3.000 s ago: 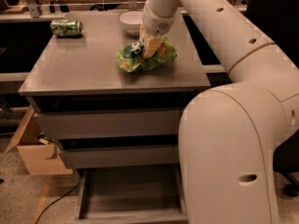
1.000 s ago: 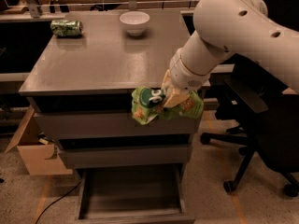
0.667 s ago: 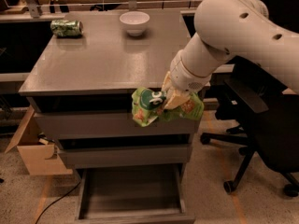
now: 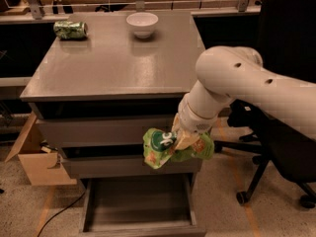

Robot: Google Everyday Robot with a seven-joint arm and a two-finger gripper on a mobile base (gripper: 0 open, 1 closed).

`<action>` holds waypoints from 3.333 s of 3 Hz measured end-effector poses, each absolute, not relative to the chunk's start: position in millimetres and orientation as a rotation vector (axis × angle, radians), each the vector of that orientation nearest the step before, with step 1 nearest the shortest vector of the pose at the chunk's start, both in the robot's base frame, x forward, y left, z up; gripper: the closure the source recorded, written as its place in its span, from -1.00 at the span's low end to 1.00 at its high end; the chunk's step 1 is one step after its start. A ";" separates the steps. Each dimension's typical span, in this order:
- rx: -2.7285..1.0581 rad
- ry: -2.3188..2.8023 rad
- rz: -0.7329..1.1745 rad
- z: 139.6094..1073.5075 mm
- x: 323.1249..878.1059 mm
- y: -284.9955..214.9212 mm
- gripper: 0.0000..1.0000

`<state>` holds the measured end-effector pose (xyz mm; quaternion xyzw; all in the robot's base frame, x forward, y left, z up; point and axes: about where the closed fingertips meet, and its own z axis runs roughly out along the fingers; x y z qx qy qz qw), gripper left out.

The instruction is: Place green rice chip bag into bottom drawer

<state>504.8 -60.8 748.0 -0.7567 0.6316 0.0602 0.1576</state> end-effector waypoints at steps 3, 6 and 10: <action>-2.156 1.805 0.241 669.9 505.7 -72.1 1.00; -2.023 1.794 0.408 472.1 509.9 -74.2 1.00; -1.921 1.778 0.605 374.3 481.3 -20.3 1.00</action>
Offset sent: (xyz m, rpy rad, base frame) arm 0.0030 -0.0049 -0.0357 -0.0088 0.0273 -0.0046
